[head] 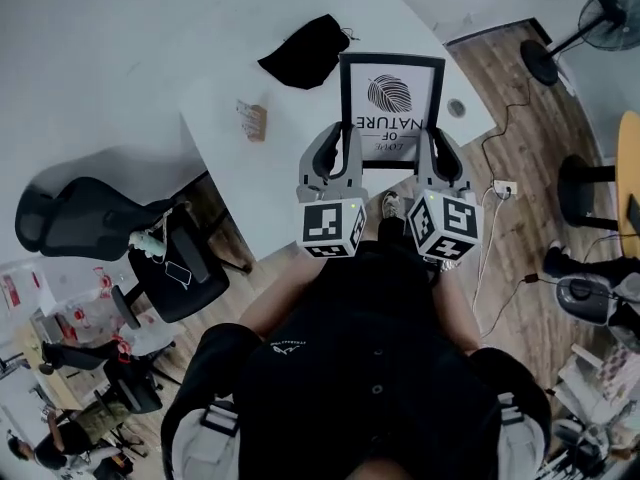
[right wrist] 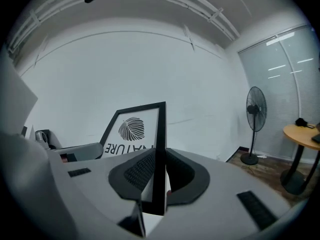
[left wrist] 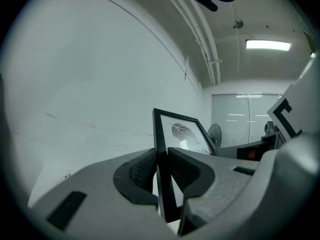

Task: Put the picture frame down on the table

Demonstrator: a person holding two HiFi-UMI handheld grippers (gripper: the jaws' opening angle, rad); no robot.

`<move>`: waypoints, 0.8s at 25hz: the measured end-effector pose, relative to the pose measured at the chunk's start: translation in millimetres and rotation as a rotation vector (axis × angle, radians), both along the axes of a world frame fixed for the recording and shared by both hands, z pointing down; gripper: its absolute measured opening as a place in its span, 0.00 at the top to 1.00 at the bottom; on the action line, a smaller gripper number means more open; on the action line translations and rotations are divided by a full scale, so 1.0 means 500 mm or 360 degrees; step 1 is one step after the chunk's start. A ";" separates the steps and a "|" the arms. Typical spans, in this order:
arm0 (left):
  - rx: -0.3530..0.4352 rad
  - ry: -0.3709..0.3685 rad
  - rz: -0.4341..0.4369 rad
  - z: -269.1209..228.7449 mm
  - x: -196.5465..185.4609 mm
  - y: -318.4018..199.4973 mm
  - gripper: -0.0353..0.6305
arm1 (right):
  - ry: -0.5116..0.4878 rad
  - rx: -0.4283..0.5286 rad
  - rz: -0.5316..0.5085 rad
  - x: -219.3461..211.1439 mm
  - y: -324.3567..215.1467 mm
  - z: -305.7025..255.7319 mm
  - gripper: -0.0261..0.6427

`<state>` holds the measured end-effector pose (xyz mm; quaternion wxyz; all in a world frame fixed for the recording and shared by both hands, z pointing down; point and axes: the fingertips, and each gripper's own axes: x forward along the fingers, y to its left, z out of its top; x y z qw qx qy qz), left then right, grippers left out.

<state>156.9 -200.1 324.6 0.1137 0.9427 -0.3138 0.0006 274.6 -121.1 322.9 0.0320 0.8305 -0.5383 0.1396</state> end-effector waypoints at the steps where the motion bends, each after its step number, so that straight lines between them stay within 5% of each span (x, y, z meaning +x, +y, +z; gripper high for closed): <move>1: -0.0008 -0.0008 -0.0045 0.004 0.005 -0.014 0.84 | -0.0004 -0.0011 -0.0045 0.010 -0.021 0.004 0.86; 20: -0.0143 -0.0155 -0.0711 0.082 0.040 -0.094 0.84 | -0.0124 -0.0166 -0.0728 0.084 -0.211 0.093 0.86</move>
